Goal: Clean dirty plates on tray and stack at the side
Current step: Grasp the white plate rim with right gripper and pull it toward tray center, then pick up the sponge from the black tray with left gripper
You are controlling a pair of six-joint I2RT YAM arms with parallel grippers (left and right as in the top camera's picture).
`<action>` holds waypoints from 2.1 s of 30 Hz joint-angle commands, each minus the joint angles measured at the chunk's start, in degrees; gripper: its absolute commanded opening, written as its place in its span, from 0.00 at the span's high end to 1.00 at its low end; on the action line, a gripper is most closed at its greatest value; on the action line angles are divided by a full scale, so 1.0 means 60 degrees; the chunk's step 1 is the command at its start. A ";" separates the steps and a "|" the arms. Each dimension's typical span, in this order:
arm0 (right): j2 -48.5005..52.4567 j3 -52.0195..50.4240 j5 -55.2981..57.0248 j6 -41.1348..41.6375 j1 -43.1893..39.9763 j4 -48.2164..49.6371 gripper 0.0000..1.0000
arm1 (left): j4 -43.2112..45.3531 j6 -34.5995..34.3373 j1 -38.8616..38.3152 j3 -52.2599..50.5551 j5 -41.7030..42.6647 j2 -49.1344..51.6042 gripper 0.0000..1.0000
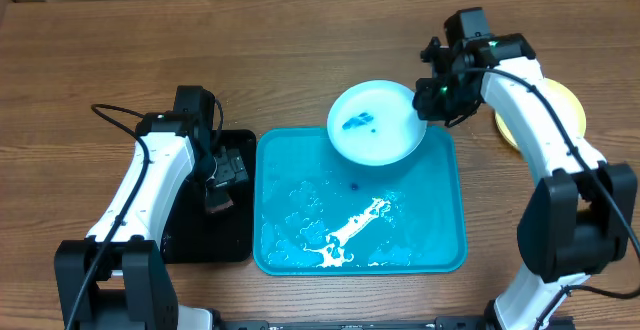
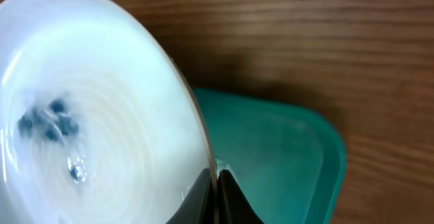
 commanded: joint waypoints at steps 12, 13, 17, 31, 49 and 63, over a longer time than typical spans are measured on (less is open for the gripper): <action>-0.0007 -0.3523 0.1184 0.1887 0.1410 0.1763 0.96 | 0.0306 0.0113 -0.0018 0.0044 0.0084 0.0015 0.00; -0.0007 -0.3570 0.1188 0.1909 0.1446 0.1774 0.96 | 0.0306 0.0113 -0.0018 0.0044 0.0084 0.0015 0.00; -0.0007 -0.3574 0.1195 0.2029 0.1603 0.1712 0.96 | 0.0328 0.0113 -0.0018 0.0044 0.0080 0.0015 0.14; -0.0007 -0.3574 0.0994 0.2069 0.1927 0.1031 0.96 | 0.1464 0.0437 0.0004 -0.0175 -0.1366 0.0106 0.25; -0.0007 -0.3574 0.0426 0.2131 0.1927 0.0852 0.96 | 0.2444 -0.0149 -0.0036 -0.0346 -0.0350 0.2142 0.44; -0.0007 -0.3570 0.0397 0.2120 0.1927 0.0852 0.96 | 0.2364 -0.0182 -0.0036 -0.0321 -0.0204 0.1698 0.34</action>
